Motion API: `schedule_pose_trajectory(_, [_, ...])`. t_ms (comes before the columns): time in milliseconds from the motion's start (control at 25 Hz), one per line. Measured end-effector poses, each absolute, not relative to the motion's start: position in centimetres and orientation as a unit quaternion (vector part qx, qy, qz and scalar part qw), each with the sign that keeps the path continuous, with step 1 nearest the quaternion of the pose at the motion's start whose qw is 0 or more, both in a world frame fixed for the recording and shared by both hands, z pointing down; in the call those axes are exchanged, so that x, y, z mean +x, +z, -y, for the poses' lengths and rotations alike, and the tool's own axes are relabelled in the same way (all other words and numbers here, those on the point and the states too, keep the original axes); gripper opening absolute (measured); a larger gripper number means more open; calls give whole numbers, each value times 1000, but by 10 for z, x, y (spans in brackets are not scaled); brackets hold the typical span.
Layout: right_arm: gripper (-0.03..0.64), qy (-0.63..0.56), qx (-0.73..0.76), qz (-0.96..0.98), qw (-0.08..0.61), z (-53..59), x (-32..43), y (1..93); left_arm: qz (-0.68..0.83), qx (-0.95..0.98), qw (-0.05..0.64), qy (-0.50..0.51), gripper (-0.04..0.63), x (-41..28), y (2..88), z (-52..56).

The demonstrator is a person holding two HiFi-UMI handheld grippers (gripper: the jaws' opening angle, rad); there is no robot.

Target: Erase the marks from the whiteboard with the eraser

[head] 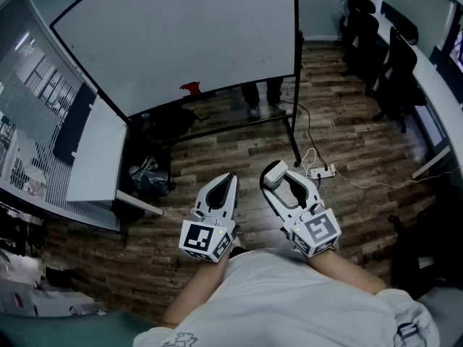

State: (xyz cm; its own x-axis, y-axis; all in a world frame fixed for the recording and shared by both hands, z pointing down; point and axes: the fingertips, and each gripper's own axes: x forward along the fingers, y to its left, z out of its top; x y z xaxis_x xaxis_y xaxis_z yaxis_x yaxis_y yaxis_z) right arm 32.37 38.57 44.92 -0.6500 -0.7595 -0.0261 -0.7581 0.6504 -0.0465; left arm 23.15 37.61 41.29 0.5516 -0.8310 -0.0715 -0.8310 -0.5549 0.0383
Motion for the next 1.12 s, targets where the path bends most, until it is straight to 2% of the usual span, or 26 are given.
schedule_pose_trajectory(320, [239, -16, -404, -914, 15, -378, 301, 455, 466, 884, -30, -12, 8, 222, 420, -372])
schedule_pose_trajectory(760, [240, -33, -399, -916, 14, -336, 253, 460, 460, 887, 4, -26, 8, 174, 436, -332])
schedule_pose_trajectory(1120, [241, -29, -384, -923, 18, -279, 173, 453, 438, 898, 9, -37, 8, 111, 428, -274])
